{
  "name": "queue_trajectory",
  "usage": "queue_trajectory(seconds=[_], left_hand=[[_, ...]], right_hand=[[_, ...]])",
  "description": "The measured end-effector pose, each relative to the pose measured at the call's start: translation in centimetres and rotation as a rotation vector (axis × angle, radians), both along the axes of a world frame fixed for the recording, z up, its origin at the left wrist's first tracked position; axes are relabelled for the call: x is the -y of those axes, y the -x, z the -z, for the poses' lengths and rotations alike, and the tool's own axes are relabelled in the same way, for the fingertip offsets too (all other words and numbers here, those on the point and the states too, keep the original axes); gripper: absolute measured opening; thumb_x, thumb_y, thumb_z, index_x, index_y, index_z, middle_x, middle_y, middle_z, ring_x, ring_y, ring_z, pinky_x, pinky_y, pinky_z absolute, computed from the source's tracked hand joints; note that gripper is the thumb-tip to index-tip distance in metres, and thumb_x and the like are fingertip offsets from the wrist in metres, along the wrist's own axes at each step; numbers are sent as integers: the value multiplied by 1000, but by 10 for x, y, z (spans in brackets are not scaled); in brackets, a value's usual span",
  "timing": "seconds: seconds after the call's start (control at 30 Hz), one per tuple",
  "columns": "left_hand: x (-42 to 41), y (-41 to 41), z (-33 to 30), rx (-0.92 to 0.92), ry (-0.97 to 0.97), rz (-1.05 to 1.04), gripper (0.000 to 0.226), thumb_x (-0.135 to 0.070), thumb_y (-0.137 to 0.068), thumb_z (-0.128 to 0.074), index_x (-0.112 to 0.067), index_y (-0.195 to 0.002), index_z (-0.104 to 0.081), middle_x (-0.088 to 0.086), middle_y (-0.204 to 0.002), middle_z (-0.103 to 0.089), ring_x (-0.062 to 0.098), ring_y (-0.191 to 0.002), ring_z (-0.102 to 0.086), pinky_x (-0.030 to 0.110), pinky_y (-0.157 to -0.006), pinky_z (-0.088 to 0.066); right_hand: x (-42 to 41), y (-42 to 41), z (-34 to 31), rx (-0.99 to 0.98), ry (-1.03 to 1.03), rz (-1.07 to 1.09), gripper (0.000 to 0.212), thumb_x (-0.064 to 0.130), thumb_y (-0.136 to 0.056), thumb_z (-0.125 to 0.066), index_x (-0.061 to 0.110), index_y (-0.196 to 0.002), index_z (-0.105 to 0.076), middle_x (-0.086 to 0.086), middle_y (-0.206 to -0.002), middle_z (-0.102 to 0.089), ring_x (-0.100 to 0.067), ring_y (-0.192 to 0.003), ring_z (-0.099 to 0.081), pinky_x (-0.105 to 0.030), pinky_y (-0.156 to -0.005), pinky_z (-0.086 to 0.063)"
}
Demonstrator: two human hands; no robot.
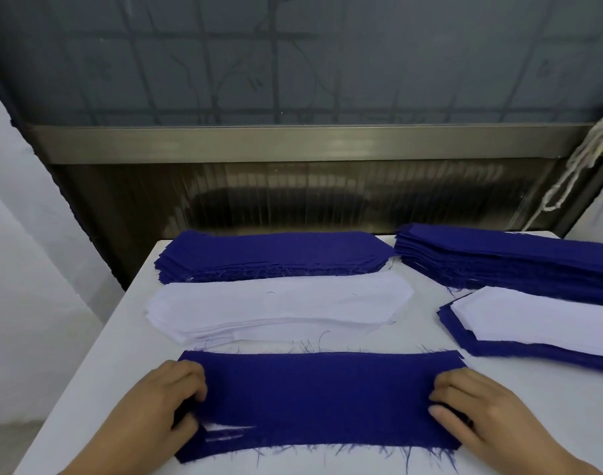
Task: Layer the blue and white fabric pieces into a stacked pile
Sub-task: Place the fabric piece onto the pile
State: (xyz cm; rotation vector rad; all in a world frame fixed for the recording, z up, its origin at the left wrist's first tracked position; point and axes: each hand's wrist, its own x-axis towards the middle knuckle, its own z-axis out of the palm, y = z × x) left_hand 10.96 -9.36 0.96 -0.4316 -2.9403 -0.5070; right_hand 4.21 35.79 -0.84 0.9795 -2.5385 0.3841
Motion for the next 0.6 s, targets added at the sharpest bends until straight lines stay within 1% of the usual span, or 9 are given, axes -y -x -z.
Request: queue_trajectory(seconds=[0.07,0.13,0.17,0.23,0.27,0.33,0.43,0.5,0.6], left_hand=[[10,3,-2,94,39,-13,11,-52,-72,-60,-46,-75,-52,-30,-97,-55,-5,-89,-52,13,-81,-38],[12,11,-4,168,38,-13,28,-72,-76,-52,-44,-73,-53,-29,-95,-54,-5,-90,-51,16,-82,-39],[8,16,-6,166,35,-23,33,-74,-78,-49,-41,-72,-54,-26,-89,-55,-4,-86,-51,17,-79,-41],[-6,28,-8,124,46,-49,31,-67,-84,-49,-38,-73,-54,-22,-80,-54,-4,-78,-50,16,-73,-42],[-15,35,-8,93,56,-49,26,-61,-87,-51,-38,-74,-54,-23,-79,-53,-5,-78,-48,13,-72,-41],[-36,49,-10,13,38,-33,16,-49,-91,-56,-39,-79,-57,-25,-82,-51,-5,-79,-47,10,-71,-38],[-64,76,-17,-107,-33,-34,6,-34,-92,-61,-31,-91,-66,-22,-95,-57,-2,-85,-49,13,-78,-41],[-79,98,-18,-146,-66,-28,13,-33,-93,-58,-28,-102,-66,-19,-104,-58,2,-93,-49,18,-85,-41],[-93,129,-15,-103,-75,-47,22,-38,-95,-53,-27,-112,-62,-16,-111,-55,4,-100,-47,18,-89,-39]], right_hand=[[2,7,-5,14,-38,28,35,42,-92,-46,25,-72,-69,13,-80,-61,-6,-67,-59,-16,-65,-44],[7,15,-10,20,-90,65,28,39,-89,-51,27,-65,-61,16,-70,-54,-3,-60,-51,-17,-55,-42],[11,19,-13,33,-111,80,27,35,-88,-59,27,-62,-58,17,-66,-51,-2,-57,-48,-17,-51,-42],[22,28,-19,79,-114,97,28,27,-79,-76,25,-60,-56,16,-62,-50,-3,-54,-46,-18,-47,-42],[30,33,-22,94,-91,96,27,24,-77,-79,24,-62,-57,15,-63,-51,-4,-55,-47,-18,-48,-43],[47,46,-28,111,-21,76,20,20,-79,-78,23,-69,-61,14,-72,-55,-5,-63,-52,-21,-55,-47],[70,74,-36,145,88,53,4,18,-89,-68,19,-88,-65,12,-90,-58,-8,-82,-54,-24,-72,-49],[81,95,-39,194,119,80,7,24,-94,-61,20,-98,-63,12,-98,-56,-7,-91,-51,-20,-80,-43],[93,122,-36,261,79,109,15,35,-94,-57,26,-107,-59,15,-105,-51,-4,-96,-48,-15,-82,-39]])
